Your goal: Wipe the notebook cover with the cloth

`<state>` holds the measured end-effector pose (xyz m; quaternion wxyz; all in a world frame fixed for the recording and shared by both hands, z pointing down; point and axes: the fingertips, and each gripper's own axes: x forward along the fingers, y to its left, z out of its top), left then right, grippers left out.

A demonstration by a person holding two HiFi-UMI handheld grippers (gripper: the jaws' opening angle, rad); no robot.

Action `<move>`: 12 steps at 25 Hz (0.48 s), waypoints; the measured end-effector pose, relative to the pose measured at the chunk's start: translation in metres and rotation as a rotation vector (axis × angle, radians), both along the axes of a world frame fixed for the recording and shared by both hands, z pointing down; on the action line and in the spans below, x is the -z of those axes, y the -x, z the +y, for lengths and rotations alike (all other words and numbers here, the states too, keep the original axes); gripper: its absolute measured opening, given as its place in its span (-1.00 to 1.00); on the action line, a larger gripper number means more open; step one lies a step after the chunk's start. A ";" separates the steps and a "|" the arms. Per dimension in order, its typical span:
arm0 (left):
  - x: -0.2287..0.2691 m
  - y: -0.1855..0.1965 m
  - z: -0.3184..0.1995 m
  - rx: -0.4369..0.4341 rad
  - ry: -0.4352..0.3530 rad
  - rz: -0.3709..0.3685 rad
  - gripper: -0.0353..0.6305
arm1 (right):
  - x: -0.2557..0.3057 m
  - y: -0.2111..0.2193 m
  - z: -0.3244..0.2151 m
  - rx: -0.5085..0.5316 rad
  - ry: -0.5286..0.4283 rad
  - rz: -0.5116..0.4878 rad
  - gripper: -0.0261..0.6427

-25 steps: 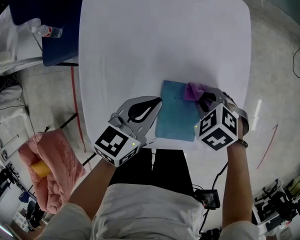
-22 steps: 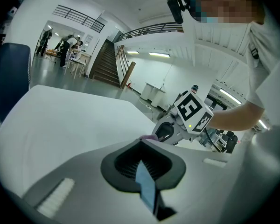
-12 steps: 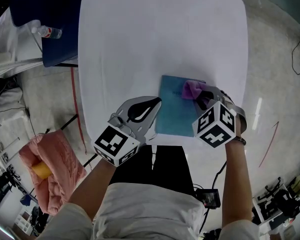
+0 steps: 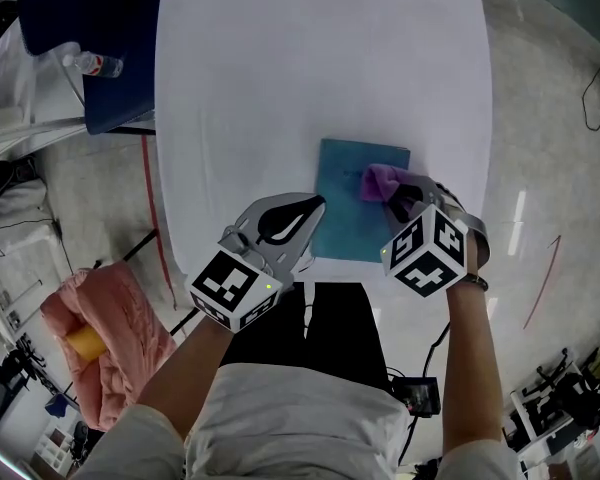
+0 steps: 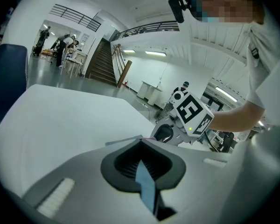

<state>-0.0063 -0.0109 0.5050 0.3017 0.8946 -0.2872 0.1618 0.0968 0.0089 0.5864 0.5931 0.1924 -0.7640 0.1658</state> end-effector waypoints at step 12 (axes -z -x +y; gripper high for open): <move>0.002 -0.007 0.011 -0.047 -0.009 -0.006 -0.89 | -0.001 0.005 0.036 -0.008 0.031 -0.013 -0.61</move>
